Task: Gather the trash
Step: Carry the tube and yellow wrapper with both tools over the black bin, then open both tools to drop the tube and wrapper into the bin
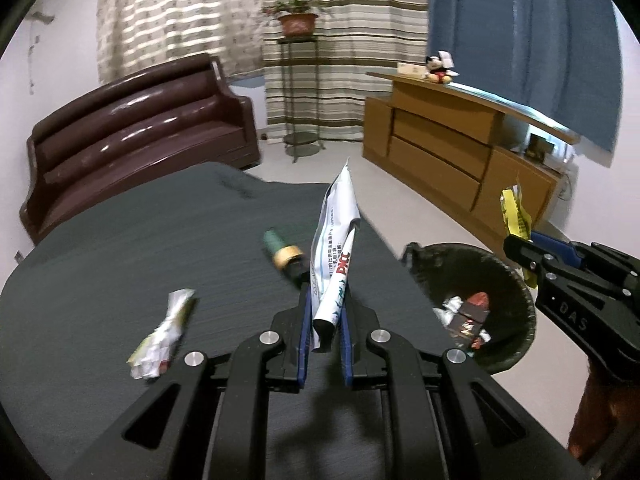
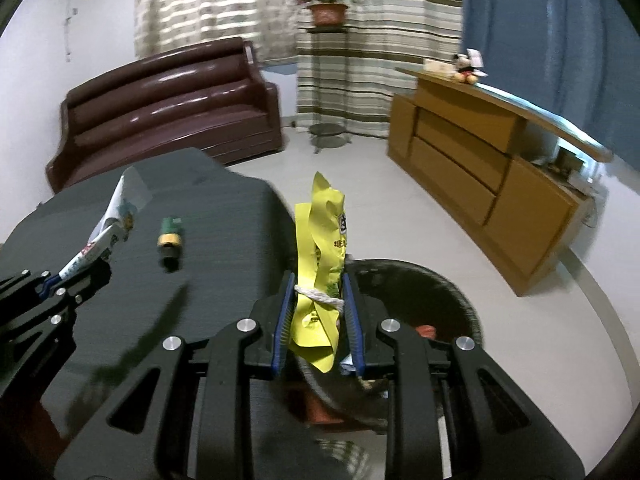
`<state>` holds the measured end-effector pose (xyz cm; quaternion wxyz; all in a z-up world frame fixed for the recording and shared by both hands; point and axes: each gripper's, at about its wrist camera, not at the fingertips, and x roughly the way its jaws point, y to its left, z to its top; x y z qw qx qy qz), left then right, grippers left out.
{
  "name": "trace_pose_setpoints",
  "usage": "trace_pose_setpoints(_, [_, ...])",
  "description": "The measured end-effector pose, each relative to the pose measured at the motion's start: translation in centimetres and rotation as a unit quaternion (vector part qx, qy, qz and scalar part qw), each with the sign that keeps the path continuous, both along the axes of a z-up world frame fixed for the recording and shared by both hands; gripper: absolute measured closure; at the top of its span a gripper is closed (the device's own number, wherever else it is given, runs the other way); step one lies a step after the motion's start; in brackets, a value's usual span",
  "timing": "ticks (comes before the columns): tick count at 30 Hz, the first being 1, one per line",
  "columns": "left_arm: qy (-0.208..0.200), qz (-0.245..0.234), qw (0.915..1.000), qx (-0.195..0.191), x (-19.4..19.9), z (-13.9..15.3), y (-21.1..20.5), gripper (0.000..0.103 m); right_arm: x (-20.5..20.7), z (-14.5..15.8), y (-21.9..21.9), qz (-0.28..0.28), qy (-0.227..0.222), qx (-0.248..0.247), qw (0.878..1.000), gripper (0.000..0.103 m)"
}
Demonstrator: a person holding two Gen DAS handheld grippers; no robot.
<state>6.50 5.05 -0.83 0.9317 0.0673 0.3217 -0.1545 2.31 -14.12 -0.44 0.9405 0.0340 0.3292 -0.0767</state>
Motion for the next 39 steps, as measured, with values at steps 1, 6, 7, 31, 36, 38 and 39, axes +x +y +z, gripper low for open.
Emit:
trace_pose_setpoints(1, [0.0,-0.005,1.0,0.0,0.1,-0.1,-0.5,0.09,-0.1,-0.1,-0.5,-0.005,0.0,-0.001,1.0,0.079])
trace_pose_setpoints(6, [0.006,-0.029,0.9995,0.004,0.0,-0.8,-4.3,0.09,-0.3,-0.8,-3.7,-0.038,0.003,-0.009,0.999,0.079])
trace_pose_setpoints(7, [0.009,-0.034,0.9994,0.004,0.2,-1.0,-5.0,0.09,-0.2,-1.0,-4.4,-0.043,0.004,-0.008,0.999,0.079])
trace_pose_setpoints(31, [0.042,-0.063,0.9962,0.043,2.8,-3.4,-12.8,0.063,0.7,-4.4,-11.3,-0.103,0.024,0.018,0.994,0.064])
trace_pose_setpoints(36, [0.045,-0.06,0.9963,0.042,2.9,-3.5,-12.8,0.056,0.4,-4.4,-11.4,-0.106,0.022,0.02,0.994,0.064])
trace_pose_setpoints(38, [0.045,-0.059,0.9965,0.04,2.8,-3.4,-12.8,0.053,0.4,-4.3,-11.5,-0.107,0.021,0.02,0.994,0.063])
trace_pose_setpoints(39, [0.045,-0.059,0.9965,0.039,2.9,-3.4,-12.7,0.05,0.3,-4.3,-11.5,-0.107,0.02,0.021,0.994,0.063])
